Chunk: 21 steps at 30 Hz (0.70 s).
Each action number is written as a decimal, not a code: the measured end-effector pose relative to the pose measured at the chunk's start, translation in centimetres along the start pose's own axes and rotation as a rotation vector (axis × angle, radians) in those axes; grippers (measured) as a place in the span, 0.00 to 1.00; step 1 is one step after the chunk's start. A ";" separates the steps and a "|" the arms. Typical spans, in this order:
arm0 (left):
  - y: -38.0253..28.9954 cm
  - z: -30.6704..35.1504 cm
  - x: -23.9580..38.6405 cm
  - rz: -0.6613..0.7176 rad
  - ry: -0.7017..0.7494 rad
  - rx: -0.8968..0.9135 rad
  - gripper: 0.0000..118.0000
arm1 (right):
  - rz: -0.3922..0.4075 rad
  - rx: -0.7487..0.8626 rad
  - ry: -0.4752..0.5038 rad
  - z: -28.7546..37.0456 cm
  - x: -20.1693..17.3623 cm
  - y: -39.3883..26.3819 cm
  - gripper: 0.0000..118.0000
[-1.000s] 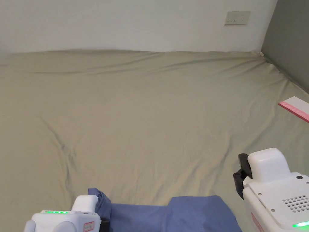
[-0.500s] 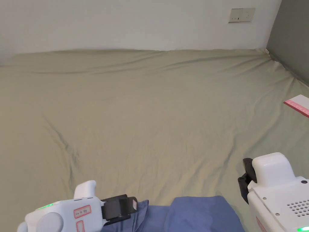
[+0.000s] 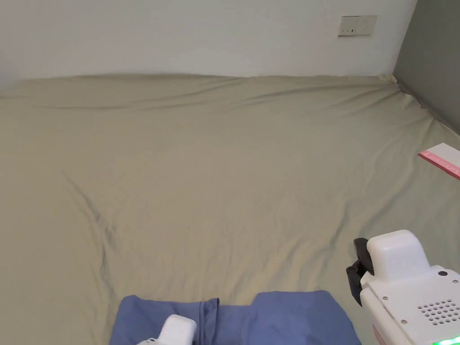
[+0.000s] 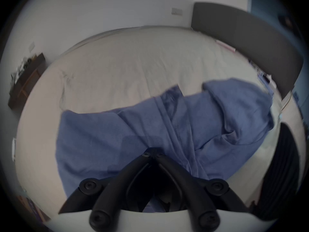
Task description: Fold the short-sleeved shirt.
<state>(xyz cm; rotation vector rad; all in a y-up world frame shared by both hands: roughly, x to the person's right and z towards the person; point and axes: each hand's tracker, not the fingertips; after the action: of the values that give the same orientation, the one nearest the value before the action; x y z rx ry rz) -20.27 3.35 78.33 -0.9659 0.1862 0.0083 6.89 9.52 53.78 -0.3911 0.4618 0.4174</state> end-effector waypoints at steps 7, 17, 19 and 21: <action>0.0 0.2 1.4 0.031 -0.079 0.061 0.00 | 0.003 -0.005 -0.004 0.2 0.2 -0.2 0.02; -2.4 -0.2 -8.0 0.308 -0.502 0.193 0.00 | 0.003 0.004 -0.001 0.5 0.1 0.1 0.02; -3.1 0.7 -10.5 0.410 -0.496 0.212 0.00 | 0.005 0.004 -0.004 0.5 0.2 0.2 0.02; -4.0 1.0 -14.0 0.499 -0.507 0.213 0.00 | 0.003 0.005 -0.005 0.5 0.2 0.2 0.02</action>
<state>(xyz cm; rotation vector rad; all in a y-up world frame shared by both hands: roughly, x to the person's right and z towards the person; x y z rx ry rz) -33.50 2.95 84.34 -0.6598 -0.0453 0.6729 7.14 10.01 54.01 -0.3842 0.4585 0.4202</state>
